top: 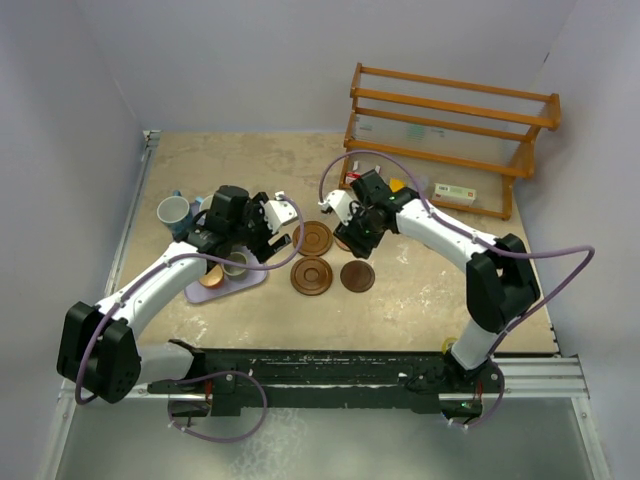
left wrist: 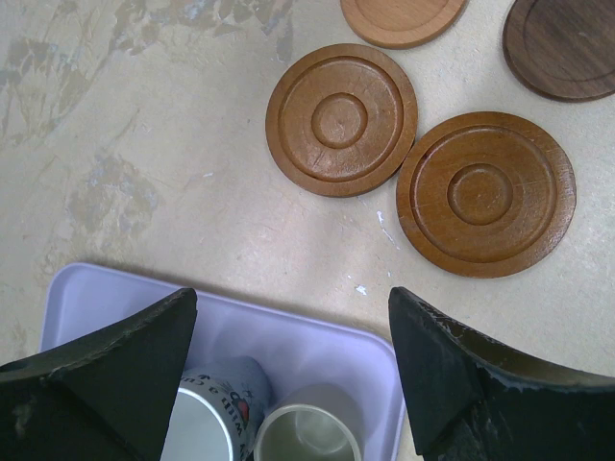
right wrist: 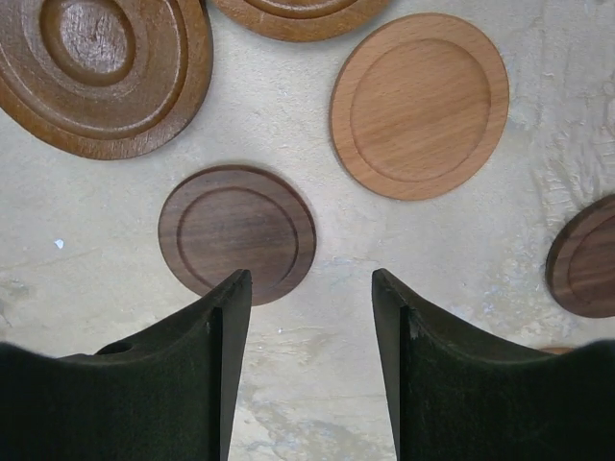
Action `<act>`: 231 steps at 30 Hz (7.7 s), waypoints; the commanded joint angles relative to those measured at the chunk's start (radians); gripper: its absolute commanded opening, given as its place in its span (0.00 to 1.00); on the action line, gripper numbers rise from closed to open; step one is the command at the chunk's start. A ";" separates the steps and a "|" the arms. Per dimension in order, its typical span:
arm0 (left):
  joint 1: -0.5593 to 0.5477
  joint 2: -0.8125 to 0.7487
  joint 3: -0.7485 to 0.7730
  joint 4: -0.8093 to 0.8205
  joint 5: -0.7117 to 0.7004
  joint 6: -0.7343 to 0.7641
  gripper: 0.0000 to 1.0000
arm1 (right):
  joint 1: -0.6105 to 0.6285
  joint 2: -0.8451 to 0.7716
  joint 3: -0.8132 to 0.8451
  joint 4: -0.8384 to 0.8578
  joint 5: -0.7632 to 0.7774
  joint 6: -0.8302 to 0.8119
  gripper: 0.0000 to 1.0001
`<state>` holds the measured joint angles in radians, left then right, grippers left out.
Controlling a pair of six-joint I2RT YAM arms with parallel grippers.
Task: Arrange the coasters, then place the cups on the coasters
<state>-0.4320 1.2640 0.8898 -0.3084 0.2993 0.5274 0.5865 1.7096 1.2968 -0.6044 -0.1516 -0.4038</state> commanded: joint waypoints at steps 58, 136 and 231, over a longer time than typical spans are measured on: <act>0.019 -0.030 -0.001 0.029 0.022 0.005 0.78 | -0.227 -0.079 -0.069 0.005 0.000 -0.156 0.60; 0.024 -0.056 -0.013 0.017 0.032 0.019 0.78 | -0.186 0.282 0.125 -0.034 -0.024 -0.121 0.26; 0.029 -0.071 -0.039 0.025 0.000 0.029 0.78 | -0.462 0.004 -0.279 -0.002 -0.017 -0.300 0.20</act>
<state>-0.4122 1.2095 0.8669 -0.3145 0.3069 0.5434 0.0807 1.7367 1.0790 -0.5167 -0.1272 -0.6735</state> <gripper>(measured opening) 0.778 0.208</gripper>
